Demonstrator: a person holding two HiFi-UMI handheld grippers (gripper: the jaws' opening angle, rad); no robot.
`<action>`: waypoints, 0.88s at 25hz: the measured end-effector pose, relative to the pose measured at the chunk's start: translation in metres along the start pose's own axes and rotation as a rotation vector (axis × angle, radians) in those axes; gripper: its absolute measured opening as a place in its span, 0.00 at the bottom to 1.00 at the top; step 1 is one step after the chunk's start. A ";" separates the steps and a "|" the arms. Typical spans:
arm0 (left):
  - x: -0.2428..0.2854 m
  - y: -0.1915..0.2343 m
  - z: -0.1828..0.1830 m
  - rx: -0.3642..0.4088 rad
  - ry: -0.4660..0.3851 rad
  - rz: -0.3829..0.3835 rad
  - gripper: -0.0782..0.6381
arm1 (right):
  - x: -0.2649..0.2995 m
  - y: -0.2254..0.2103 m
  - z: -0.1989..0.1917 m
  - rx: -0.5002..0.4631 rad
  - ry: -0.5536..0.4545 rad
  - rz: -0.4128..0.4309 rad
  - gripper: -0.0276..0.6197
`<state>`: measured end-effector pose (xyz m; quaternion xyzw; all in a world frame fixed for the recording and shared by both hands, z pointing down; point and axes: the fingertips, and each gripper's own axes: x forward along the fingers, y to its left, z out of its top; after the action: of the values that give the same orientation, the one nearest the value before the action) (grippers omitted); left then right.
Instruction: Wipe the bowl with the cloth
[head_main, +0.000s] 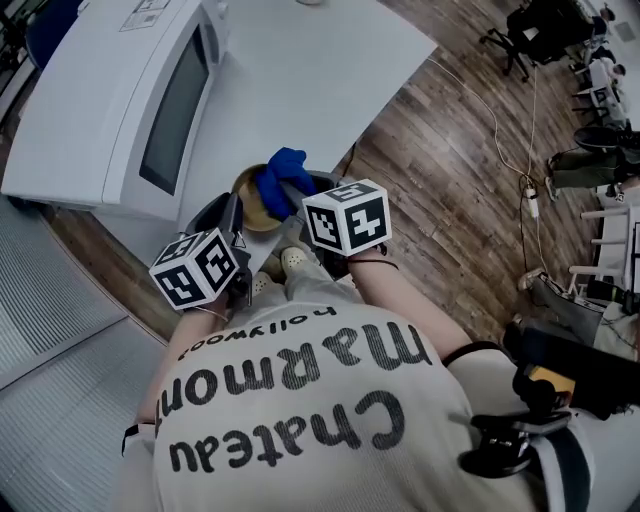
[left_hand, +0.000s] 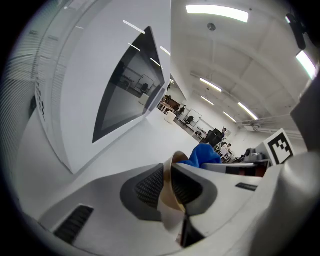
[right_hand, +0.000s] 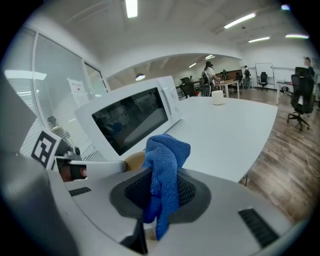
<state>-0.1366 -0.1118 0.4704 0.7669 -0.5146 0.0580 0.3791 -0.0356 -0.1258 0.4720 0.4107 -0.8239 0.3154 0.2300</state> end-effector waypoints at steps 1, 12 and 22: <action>-0.003 0.000 0.002 0.000 -0.007 0.001 0.18 | -0.002 0.009 0.005 0.032 -0.027 0.030 0.14; -0.030 -0.015 0.024 0.005 -0.130 -0.091 0.18 | 0.014 0.079 -0.004 0.127 -0.043 0.172 0.14; -0.031 -0.007 0.019 0.010 -0.108 -0.066 0.18 | 0.031 0.074 -0.021 0.032 0.046 0.147 0.14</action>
<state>-0.1514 -0.0997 0.4386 0.7874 -0.5084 0.0066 0.3486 -0.1112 -0.0928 0.4816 0.3455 -0.8411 0.3539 0.2188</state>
